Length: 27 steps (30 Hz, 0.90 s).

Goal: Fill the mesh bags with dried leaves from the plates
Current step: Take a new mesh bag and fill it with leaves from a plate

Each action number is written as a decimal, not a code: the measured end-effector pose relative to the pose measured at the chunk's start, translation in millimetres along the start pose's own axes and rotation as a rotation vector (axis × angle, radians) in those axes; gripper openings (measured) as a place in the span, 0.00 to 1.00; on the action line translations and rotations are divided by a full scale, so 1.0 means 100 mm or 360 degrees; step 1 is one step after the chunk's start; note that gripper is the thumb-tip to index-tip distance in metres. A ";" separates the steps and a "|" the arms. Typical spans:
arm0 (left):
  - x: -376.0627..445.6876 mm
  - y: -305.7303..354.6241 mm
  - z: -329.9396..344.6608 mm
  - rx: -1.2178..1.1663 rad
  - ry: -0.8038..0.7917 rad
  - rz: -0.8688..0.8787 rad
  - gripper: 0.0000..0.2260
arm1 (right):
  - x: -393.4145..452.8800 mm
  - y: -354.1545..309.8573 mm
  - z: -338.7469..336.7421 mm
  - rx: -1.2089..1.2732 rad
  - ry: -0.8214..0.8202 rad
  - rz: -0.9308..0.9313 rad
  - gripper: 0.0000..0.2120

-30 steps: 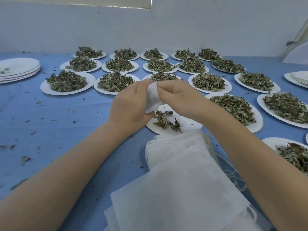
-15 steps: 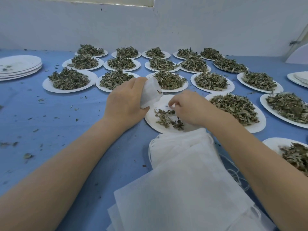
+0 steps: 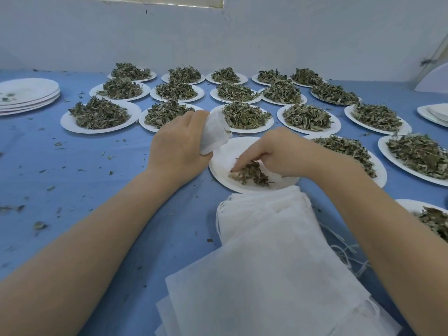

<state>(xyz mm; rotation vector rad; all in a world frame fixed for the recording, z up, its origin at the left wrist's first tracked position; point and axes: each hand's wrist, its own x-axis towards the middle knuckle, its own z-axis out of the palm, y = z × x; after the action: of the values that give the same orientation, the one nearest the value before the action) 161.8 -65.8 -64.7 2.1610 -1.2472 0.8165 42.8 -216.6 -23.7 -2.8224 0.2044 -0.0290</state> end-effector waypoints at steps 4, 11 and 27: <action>0.00 -0.01 0.01 0.0018 -0.0014 -0.0020 0.23 | -0.08 0.01 -0.15 0.0150 -0.0073 0.0023 0.17; 0.00 -0.02 0.02 0.0056 -0.0056 0.0014 0.23 | -0.02 -0.08 0.02 -0.0312 -0.0390 0.0377 0.26; -0.01 0.00 0.00 0.0115 -0.0065 0.0066 0.21 | -0.05 -0.14 0.00 0.0235 0.0180 0.0074 0.06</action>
<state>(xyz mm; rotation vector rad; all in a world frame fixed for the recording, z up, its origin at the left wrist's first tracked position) 161.9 -65.4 -65.5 2.2264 -1.3052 0.8504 40.1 -202.7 -18.8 -2.6700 0.2816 -0.1861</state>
